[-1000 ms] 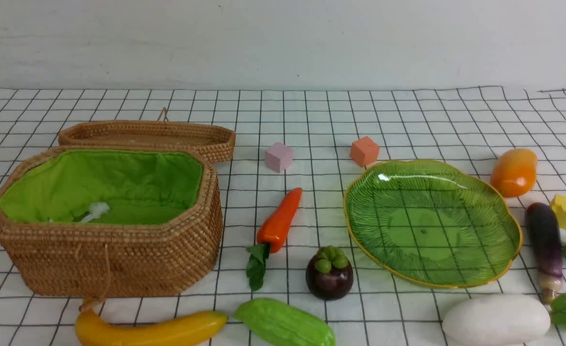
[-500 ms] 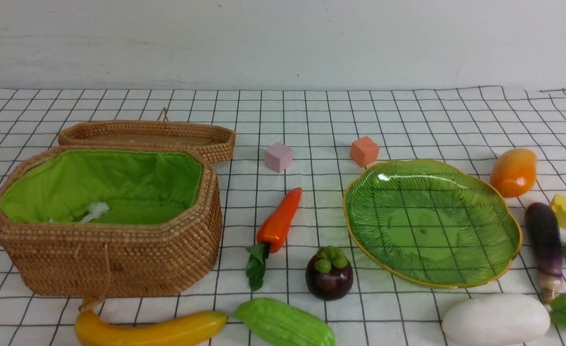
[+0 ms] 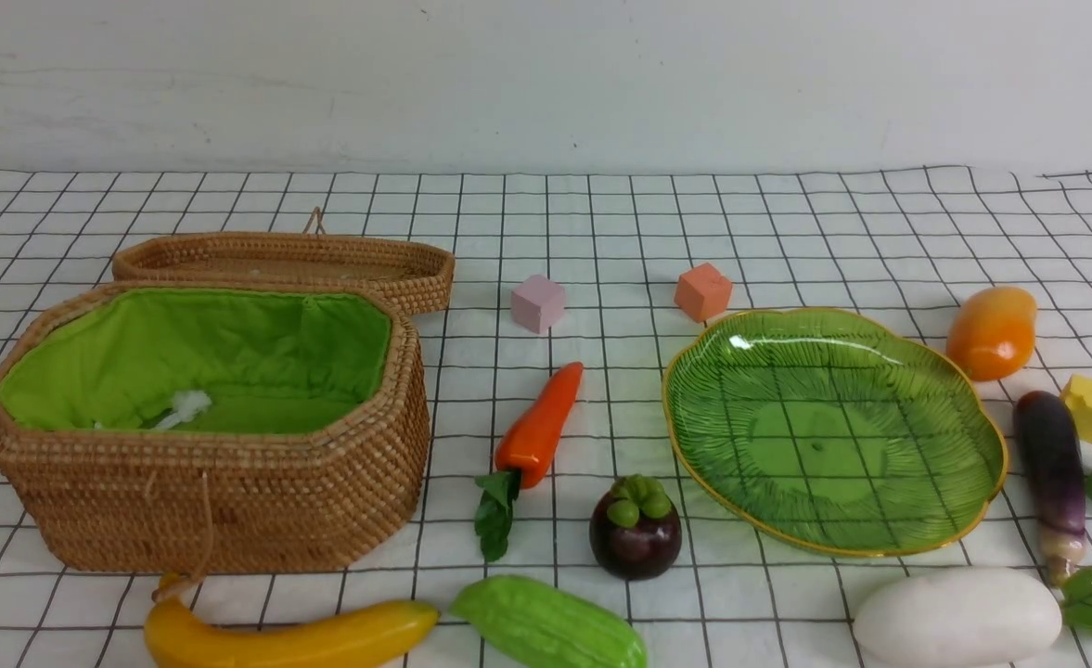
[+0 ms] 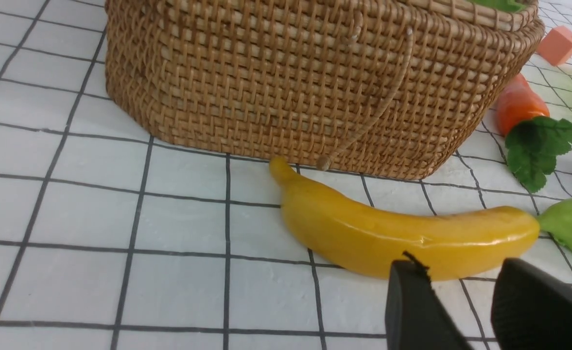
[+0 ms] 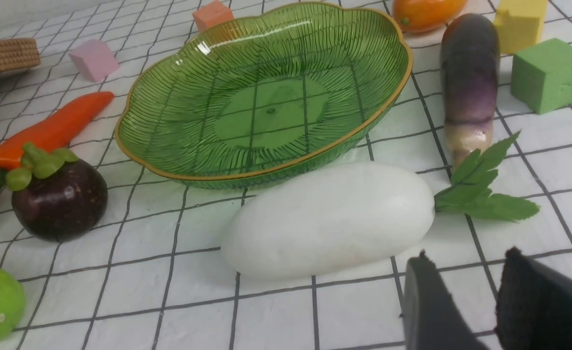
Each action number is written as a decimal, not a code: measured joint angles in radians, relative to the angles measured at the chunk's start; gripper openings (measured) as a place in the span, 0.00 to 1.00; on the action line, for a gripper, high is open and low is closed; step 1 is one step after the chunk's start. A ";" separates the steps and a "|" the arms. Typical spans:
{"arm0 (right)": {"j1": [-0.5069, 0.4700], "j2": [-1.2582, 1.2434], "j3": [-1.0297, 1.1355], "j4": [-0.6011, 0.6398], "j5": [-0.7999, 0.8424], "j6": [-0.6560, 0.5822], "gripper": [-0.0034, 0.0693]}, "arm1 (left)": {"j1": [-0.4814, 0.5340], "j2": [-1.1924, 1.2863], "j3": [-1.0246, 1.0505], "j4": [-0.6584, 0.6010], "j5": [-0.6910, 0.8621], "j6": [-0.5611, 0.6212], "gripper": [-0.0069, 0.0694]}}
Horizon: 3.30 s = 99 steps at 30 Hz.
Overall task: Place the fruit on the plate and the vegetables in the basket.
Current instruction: Use the left arm to grab a banana and put it into the right plate
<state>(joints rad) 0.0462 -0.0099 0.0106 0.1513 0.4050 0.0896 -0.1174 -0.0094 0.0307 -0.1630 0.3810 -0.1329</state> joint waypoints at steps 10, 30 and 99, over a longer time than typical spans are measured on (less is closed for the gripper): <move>0.000 0.000 0.000 0.000 0.000 0.000 0.37 | 0.000 0.000 0.000 -0.186 -0.141 -0.123 0.40; 0.000 0.000 0.003 -0.073 -0.023 -0.019 0.37 | 0.000 0.328 -0.452 -0.346 0.234 0.133 0.07; 0.312 0.409 -1.084 0.519 0.858 -0.419 0.17 | -0.421 1.633 -0.819 0.317 0.275 0.740 0.49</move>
<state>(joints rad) 0.3580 0.3989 -1.0736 0.6708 1.2627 -0.3290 -0.5388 1.6235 -0.7879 0.1536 0.6563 0.6070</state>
